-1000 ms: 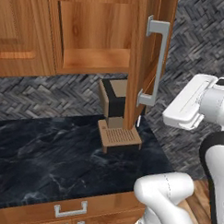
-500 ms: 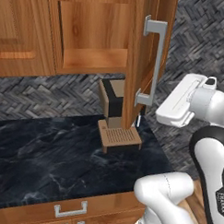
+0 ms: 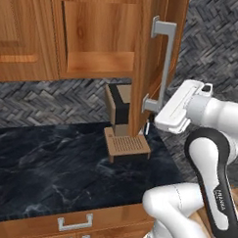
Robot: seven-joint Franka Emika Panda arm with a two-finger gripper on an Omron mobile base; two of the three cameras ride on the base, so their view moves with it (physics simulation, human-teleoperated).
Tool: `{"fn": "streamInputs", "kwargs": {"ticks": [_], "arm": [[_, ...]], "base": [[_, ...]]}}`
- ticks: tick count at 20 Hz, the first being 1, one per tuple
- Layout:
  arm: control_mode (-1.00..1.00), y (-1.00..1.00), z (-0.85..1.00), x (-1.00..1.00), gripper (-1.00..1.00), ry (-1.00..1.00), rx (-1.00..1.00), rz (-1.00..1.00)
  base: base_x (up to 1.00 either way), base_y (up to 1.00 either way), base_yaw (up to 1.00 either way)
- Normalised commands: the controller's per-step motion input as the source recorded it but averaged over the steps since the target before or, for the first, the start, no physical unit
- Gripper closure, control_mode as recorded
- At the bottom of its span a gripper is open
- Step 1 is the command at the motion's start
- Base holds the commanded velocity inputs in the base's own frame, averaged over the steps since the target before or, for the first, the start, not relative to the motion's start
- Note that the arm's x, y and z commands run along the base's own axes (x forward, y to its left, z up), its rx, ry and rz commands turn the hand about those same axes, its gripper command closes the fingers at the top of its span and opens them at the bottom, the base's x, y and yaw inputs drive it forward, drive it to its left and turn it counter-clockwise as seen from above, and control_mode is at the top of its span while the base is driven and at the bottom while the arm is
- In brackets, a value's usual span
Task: Close all open cabinet doors.
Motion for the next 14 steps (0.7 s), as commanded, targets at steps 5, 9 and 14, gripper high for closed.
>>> {"fn": "streamInputs", "kwargs": {"ticks": [5, 9, 14], "arm": [[-1.00, 0.30, -0.39, 0.55, -1.00, -0.11, 0.01, 0.00], [-1.00, 0.33, -0.19, 0.56, -1.00, -0.06, 0.04, 0.00], [-1.00, 0.35, -0.01, 0.46, -1.00, -0.01, 0.06, 0.00]], "base": [[0.00, 0.00, 0.00], [0.00, 0.00, 0.00], [0.00, 0.00, 0.00]]}}
